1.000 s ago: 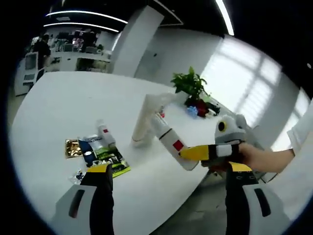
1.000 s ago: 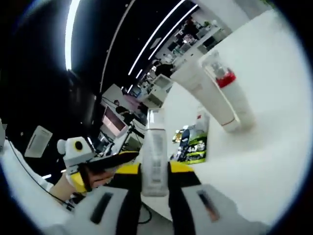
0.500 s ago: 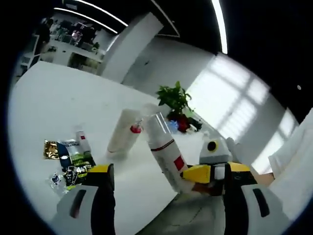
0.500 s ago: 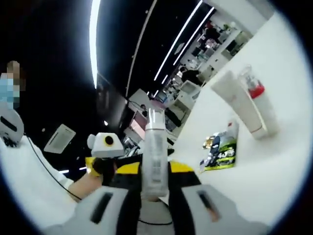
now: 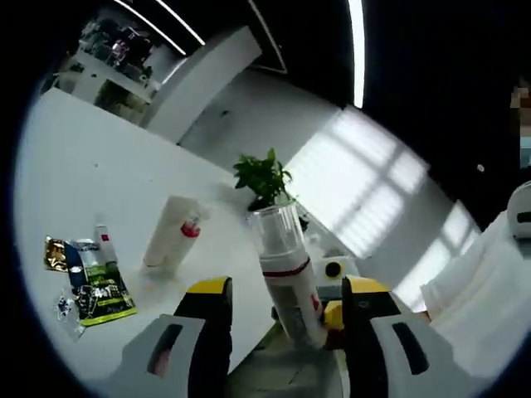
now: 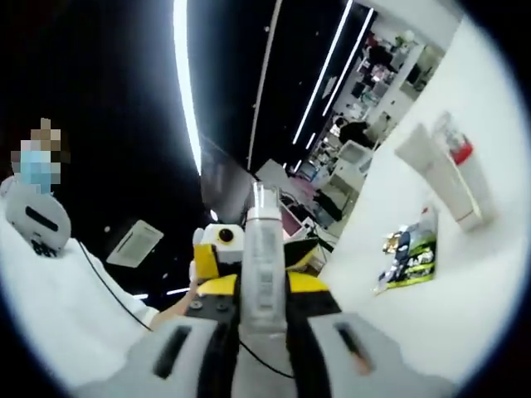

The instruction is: Arrange the skincare products in the storage area until every visible bottle or jar stands upright without overlapping.

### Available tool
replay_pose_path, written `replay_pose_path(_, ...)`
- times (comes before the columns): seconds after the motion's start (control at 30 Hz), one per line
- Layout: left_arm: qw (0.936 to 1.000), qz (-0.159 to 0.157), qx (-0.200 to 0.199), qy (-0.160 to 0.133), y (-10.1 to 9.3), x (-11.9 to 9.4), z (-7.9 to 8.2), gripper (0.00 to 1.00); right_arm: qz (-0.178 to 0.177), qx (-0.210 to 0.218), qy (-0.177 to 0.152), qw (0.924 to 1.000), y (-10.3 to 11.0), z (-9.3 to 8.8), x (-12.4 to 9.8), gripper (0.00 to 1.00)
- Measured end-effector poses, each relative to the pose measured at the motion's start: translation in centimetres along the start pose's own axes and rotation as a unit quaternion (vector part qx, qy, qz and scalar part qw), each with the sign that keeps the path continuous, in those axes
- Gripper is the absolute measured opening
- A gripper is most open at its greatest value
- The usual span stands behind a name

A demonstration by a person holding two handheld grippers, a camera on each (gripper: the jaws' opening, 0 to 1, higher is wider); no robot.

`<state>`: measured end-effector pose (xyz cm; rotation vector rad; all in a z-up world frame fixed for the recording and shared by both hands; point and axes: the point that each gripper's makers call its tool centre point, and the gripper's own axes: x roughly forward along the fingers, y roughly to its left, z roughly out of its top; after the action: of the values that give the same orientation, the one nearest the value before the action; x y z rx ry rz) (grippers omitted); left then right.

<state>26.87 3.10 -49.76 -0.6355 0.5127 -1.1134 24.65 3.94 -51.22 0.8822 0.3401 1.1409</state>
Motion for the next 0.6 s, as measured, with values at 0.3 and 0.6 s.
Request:
replay_pose_path(0.3,0.9999,-0.014,-0.001,0.0,-1.3,0.5,-0.4,0.33,0.02,0.005,0.0,0.9998,1.3,-0.2,-0.7,0.19)
replay_pose_path(0.6,0.9994,-0.024,-0.025,-0.004,-2.0,1.2,-0.6,0.2,0.014,0.009,-0.016,0.9997,1.2,0.0,-1.3,0.2)
